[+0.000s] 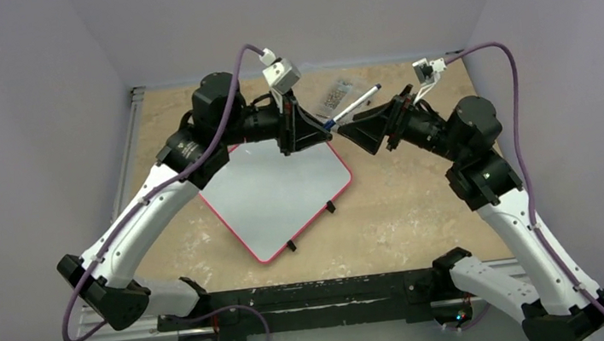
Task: Write a sentence on the whiteboard
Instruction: Open the whiteboard marker from the pen cap.
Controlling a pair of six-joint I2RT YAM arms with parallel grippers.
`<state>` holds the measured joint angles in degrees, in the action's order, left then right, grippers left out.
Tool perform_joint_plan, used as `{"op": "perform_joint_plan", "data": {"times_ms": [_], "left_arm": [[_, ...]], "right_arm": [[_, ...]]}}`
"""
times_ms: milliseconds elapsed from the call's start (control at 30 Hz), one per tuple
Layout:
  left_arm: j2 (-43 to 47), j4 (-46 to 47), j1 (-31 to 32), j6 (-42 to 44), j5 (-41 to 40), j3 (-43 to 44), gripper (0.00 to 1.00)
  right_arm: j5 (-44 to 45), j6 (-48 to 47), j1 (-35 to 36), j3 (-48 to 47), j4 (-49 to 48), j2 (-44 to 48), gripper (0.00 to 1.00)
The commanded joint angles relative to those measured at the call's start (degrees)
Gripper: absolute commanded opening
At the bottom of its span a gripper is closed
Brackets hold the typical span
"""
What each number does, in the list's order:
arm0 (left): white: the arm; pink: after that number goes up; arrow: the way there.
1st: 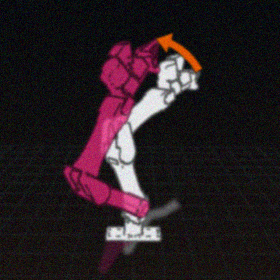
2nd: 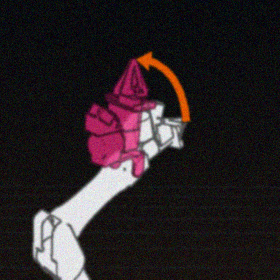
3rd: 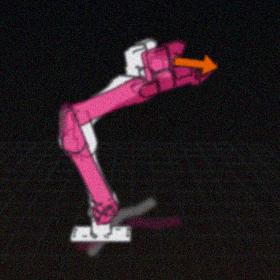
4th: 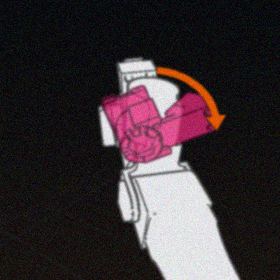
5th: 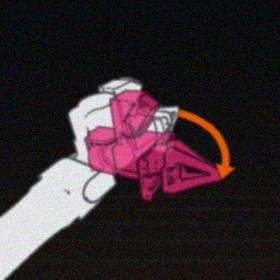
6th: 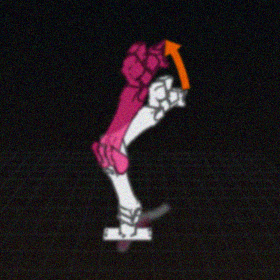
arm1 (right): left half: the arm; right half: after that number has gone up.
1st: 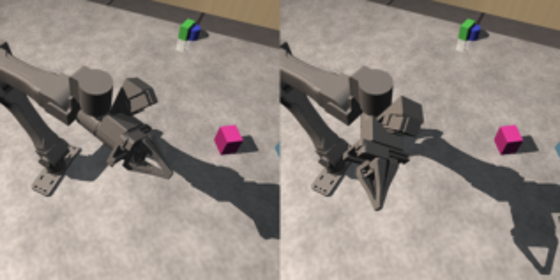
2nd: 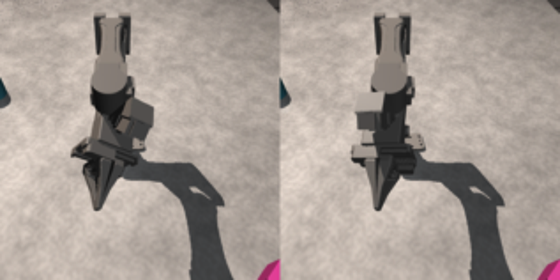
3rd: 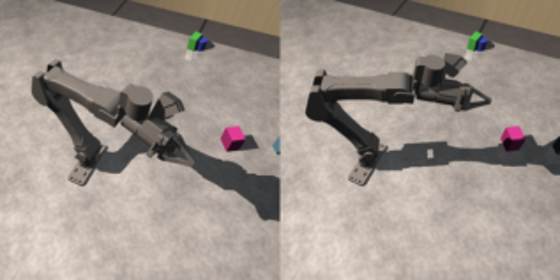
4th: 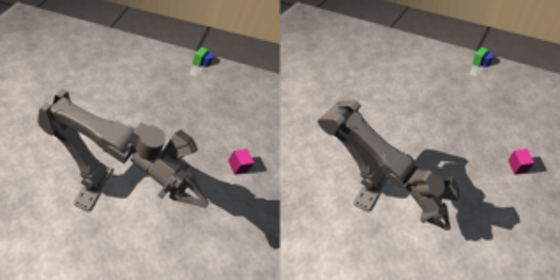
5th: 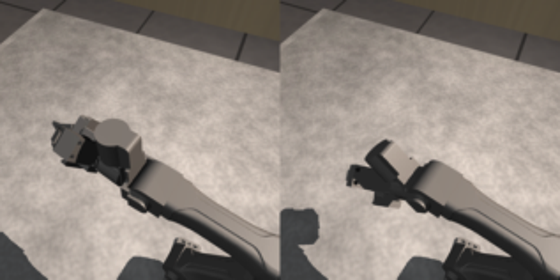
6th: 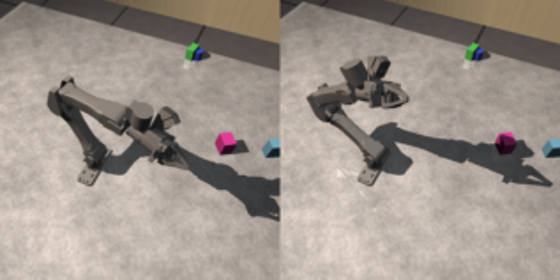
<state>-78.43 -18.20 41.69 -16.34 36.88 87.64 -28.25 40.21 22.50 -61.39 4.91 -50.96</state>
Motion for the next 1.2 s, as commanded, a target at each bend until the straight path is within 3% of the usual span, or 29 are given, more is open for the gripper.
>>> {"op": "perform_joint_plan", "data": {"times_ms": [0,267,500,1167], "left_arm": [[1.93,-10.64,-1.96,5.99,9.3,4.19,0.0],[1.24,-14.47,-2.22,8.47,14.31,5.9,0.0],[1.46,-14.01,-2.31,8.39,13.37,6.6,0.0],[-2.32,-20.99,-2.46,13.15,16.32,10.67,0.0]], "right_arm": [[-15.2,-5.51,-0.9,-2.71,-4.1,-0.63,0.91],[-25.36,-0.34,-1.11,-0.77,-16.43,-2.13,0.79],[-25.96,-0.45,-1.11,-0.45,-14.95,-3.55,0.6],[-25.06,-0.04,-1.09,0.57,-14.38,-3.75,0.4]]}}
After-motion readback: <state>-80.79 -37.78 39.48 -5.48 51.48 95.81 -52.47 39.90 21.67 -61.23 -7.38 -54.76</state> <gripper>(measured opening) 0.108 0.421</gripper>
